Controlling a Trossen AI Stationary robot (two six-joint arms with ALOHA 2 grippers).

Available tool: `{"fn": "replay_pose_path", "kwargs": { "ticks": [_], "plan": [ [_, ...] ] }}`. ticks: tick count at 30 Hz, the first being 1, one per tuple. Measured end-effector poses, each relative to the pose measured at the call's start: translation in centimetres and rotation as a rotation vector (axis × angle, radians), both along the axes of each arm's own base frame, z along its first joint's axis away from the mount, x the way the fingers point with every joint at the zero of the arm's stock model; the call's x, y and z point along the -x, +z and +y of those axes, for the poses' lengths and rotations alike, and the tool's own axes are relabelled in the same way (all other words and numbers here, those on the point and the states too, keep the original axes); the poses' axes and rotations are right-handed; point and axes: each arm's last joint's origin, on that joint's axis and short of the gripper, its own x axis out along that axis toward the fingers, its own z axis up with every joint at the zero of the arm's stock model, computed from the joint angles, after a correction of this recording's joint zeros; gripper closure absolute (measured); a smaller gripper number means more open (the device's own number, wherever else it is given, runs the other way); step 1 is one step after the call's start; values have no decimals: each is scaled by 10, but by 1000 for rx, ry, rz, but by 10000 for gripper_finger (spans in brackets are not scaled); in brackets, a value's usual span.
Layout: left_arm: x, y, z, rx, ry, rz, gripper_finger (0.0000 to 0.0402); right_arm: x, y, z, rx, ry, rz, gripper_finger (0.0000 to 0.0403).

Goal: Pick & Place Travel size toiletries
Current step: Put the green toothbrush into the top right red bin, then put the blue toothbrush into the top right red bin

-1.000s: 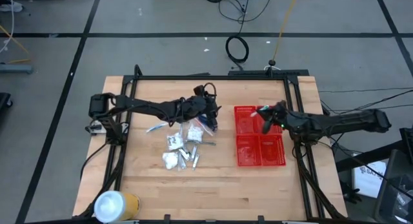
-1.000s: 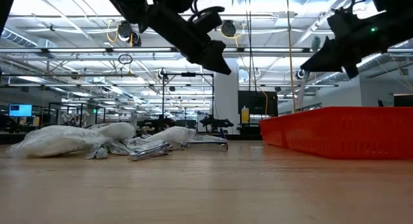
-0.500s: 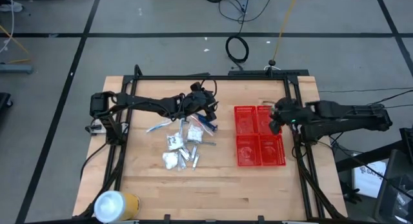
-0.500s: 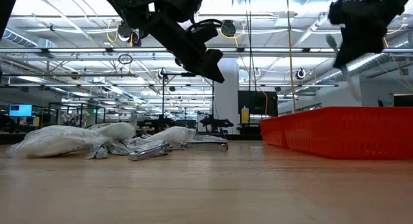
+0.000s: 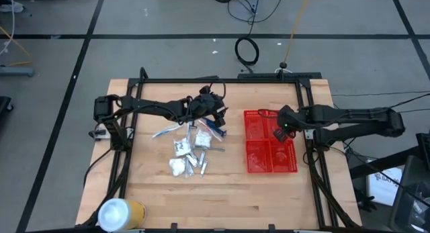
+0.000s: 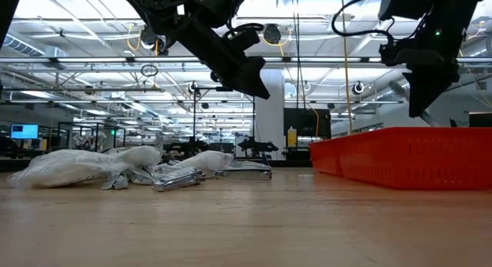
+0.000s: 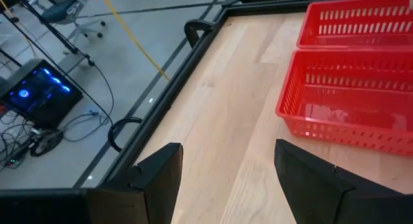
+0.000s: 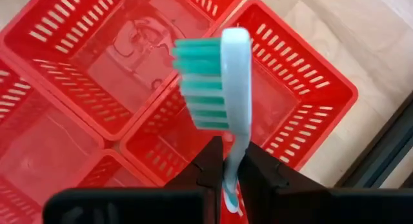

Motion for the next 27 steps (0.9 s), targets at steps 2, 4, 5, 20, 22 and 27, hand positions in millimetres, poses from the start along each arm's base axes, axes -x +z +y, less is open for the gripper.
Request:
{"fn": "replay_pose_path", "kwargs": {
  "ticks": [2,4,5,20,22,27],
  "plan": [
    [0,-1,0,2,0,8,163,1,-2,-1,-1,-7,8,374],
    [1,-1,0,3,1,11,163,1,-3,-2,-1,-14,11,364],
    [1,-1,0,4,1,15,163,1,-4,-2,-2,-18,13,356],
    [1,-3,0,6,0,32,163,-5,-8,-6,15,-29,-66,237],
    [2,-4,0,2,-4,53,163,-10,-6,-7,33,-1,-112,235],
    [9,-12,0,-6,70,162,163,-24,4,-9,108,99,-270,239]
  ]
}}
